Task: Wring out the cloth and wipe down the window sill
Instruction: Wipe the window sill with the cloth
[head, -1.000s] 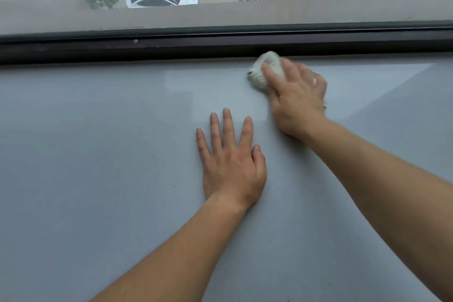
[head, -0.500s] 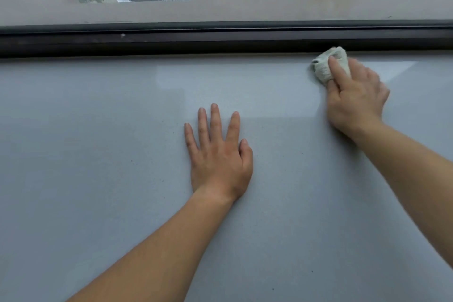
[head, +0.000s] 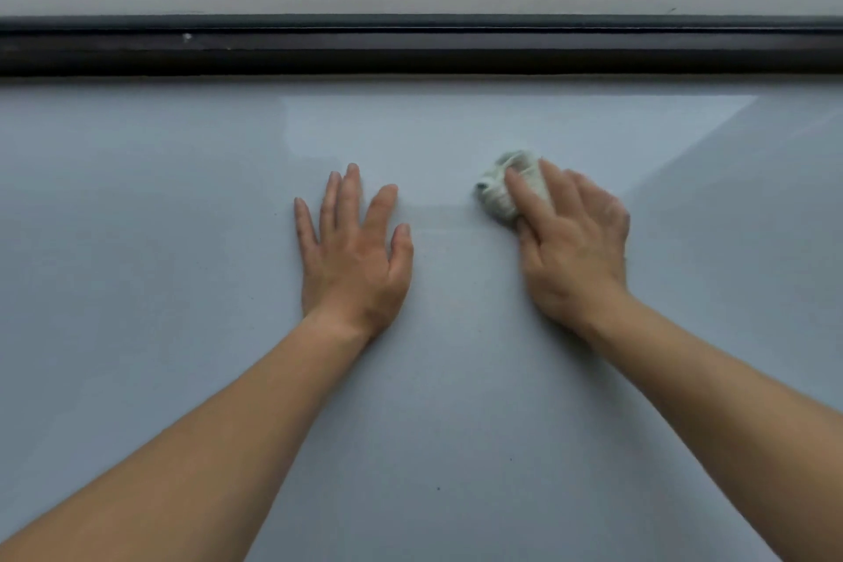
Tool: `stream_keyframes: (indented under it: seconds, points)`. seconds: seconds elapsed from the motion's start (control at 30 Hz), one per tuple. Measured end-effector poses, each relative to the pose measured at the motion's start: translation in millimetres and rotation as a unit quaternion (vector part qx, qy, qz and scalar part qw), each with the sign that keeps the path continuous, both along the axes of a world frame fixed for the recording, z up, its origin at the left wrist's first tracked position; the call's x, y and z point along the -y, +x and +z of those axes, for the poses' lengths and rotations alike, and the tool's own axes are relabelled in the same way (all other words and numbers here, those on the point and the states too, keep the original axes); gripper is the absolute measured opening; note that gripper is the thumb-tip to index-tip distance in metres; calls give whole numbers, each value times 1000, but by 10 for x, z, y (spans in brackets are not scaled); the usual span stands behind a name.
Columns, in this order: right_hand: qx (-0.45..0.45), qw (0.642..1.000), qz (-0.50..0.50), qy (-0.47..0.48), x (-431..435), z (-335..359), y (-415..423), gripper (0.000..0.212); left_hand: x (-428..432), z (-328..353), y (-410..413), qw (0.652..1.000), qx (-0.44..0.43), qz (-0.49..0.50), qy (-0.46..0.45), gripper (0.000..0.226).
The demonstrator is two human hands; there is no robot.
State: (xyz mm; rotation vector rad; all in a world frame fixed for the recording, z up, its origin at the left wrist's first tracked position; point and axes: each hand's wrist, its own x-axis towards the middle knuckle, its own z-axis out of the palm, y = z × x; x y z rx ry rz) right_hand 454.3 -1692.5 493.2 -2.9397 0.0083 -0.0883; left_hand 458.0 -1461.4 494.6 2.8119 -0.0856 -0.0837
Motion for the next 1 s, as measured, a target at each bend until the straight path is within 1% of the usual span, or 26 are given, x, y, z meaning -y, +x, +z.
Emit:
stream_keyframes:
  seconds: [0.07, 0.1, 0.13, 0.23, 0.27, 0.3, 0.37, 0.43, 0.47, 0.5, 0.53, 0.57, 0.63, 0.67, 0.7, 0.77, 0.83, 0.87, 0.9, 0.93, 1.0]
  points:
    - [-23, 997, 72, -10, 183, 21, -49, 49, 8, 15, -6, 1000, 2, -1, -7, 46]
    - [-31, 996, 77, -18, 297, 31, 23, 49, 6, 30, -3, 1000, -1, -2, 3, 46]
    - [-36, 998, 56, -22, 399, 50, 113, 48, 14, 58, -4, 1000, -5, -4, 15, 47]
    - [-38, 997, -69, 7, 479, 123, 218, 47, 96, 173, -115, 999, -10, -9, 38, 55]
    - [-37, 995, -89, 7, 396, 137, 144, 47, 145, 210, -200, 999, -10, -9, 32, 57]
    - [-36, 996, -83, 3, 300, 142, 19, 48, 207, 247, -311, 1000, -11, -9, 20, 57]
    - [-37, 999, 3, -4, 146, 122, -307, 50, 327, 270, -580, 1000, -15, -10, 2, 57]
    - [-52, 993, 108, -16, 236, 113, -495, 52, 419, 253, -841, 1000, -16, -11, -4, 57]
    - [-59, 989, 136, -18, 354, 122, -463, 53, 441, 240, -952, 1000, -18, -5, -7, 57]
    - [-63, 989, 135, -19, 477, 126, -379, 52, 447, 226, -1043, 1000, -24, 4, -10, 58]
    - [-64, 992, 103, -19, 573, 120, -279, 51, 442, 209, -1114, 999, -31, 14, -12, 60]
    - [-61, 997, 50, -14, 640, 112, -182, 49, 436, 187, -1164, 999, -38, 20, -9, 62]
    - [-56, 997, -47, 3, 592, 104, -127, 49, 429, 139, -1223, 999, -45, 14, 24, 64]
    - [-52, 996, -69, 8, 482, 99, -197, 50, 432, 115, -1238, 998, -44, 9, 45, 65]
    - [-45, 997, -65, 11, 359, 87, -333, 51, 439, 94, -1245, 997, -43, 8, 60, 65]
    - [-30, 999, 23, 5, 174, 70, -704, 54, 450, 67, -1237, 997, -38, 13, 69, 64]
    - [-41, 991, 127, -8, 234, 75, -936, 54, 452, 51, -1238, 997, -35, 14, 71, 64]
    - [-50, 986, 157, -11, 337, 90, -910, 54, 450, 44, -1240, 997, -34, 14, 73, 64]
    - [-55, 986, 158, -15, 451, 98, -830, 53, 449, 39, -1243, 997, -33, 14, 74, 64]
    - [-60, 990, 129, -17, 547, 107, -725, 52, 449, 37, -1244, 997, -33, 14, 74, 64]
    - [-64, 998, 19, -2, 648, 124, -529, 49, 446, 32, -1248, 997, -33, 14, 74, 64]
